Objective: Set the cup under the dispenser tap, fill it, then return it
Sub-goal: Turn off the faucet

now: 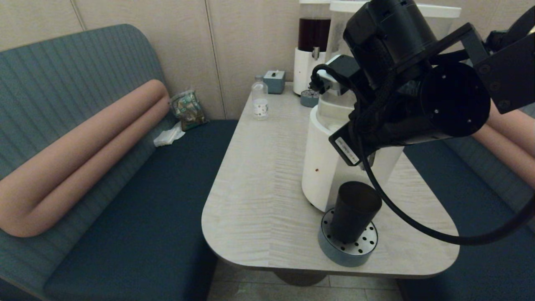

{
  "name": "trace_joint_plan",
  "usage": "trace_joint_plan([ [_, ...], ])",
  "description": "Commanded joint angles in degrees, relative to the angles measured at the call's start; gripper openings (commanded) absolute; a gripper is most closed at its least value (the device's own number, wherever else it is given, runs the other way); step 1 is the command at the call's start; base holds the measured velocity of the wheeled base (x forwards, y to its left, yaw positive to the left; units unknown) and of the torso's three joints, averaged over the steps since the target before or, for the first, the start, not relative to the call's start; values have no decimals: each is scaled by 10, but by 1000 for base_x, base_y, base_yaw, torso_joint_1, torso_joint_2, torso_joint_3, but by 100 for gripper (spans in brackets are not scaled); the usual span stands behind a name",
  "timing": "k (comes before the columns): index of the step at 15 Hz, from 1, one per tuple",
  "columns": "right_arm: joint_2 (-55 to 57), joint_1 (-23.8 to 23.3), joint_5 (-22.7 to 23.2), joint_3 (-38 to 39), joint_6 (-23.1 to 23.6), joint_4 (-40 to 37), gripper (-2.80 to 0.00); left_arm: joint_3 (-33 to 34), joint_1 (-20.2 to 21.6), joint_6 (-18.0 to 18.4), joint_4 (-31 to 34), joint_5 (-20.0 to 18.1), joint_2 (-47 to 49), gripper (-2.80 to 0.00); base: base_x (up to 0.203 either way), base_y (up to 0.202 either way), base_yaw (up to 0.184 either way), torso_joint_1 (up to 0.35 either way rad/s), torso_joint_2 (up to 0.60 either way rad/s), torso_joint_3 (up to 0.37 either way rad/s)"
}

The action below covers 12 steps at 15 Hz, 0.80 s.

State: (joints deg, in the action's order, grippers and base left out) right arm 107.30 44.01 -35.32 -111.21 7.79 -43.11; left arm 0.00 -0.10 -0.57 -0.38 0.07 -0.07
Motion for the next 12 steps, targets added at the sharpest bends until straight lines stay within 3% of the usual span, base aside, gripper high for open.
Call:
trace_joint_plan([
  [1, 0, -1, -6, 1, 1, -3, -280, 0, 0, 0, 0, 0, 1, -280, 0, 0, 0, 0, 0, 0],
  [12, 2, -8, -11, 1, -2, -10, -280, 0, 0, 0, 0, 0, 1, -280, 0, 0, 0, 0, 0, 0],
])
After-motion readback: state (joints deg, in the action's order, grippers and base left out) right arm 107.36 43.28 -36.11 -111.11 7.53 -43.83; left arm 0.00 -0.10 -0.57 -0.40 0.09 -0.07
